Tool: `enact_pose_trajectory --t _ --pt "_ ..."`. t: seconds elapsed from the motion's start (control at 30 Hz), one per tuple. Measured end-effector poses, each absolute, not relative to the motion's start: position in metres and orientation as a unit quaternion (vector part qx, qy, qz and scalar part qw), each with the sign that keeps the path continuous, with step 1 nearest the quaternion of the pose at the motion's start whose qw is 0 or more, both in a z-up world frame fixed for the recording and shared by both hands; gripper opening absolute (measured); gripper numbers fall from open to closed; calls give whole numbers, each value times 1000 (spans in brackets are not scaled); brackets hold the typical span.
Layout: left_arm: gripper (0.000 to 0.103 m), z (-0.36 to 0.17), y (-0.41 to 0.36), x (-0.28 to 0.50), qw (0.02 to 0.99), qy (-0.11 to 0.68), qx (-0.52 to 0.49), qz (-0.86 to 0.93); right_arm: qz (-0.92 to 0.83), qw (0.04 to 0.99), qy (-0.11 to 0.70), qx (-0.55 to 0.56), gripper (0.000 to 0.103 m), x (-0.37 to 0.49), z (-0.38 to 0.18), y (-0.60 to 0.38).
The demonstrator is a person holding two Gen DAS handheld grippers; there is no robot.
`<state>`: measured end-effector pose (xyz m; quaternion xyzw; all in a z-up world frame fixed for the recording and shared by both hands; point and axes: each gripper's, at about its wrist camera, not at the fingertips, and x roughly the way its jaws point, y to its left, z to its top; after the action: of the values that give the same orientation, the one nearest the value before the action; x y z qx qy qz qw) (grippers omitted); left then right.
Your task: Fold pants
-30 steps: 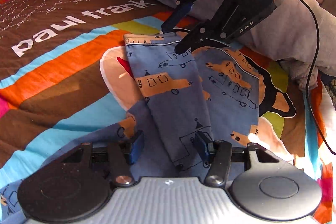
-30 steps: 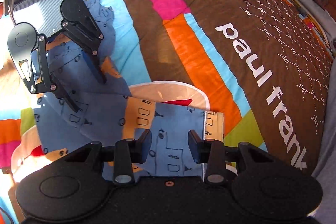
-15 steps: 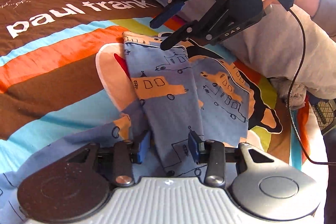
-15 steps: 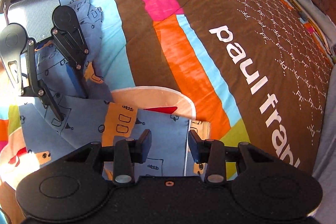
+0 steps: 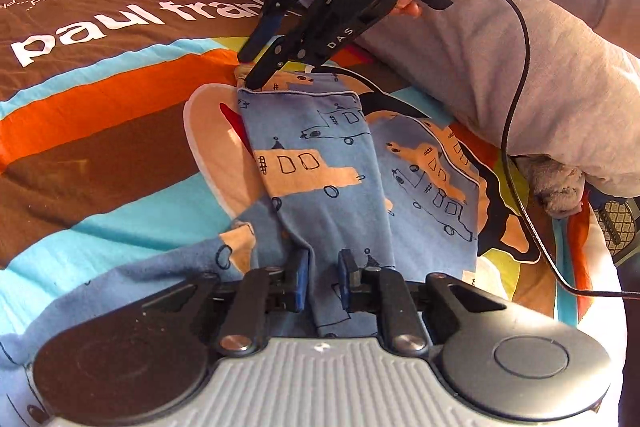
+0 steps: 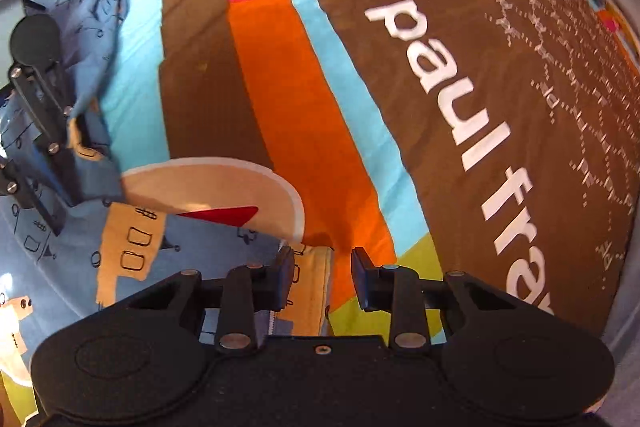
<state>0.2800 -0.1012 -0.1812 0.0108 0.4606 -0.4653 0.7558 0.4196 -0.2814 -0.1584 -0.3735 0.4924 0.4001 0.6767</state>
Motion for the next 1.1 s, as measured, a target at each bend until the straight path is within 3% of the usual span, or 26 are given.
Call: enact_pose_trajectory --t 0.07,0.5,0.67,1.1 --pt "18 -181 -102 281 757 461 12 -463 410 670 501 -363 3 421 -160 -281" --pt "12 -170 -106 272 768 444 21 -461 415 725 426 -348 2 365 -85 -326" --pt "1 -159 -110 263 776 427 25 -464 399 753 395 -344 2 324 -53 -347" --pt "0 -127 -123 212 790 375 68 -480 367 782 371 -342 2 254 -20 -368"
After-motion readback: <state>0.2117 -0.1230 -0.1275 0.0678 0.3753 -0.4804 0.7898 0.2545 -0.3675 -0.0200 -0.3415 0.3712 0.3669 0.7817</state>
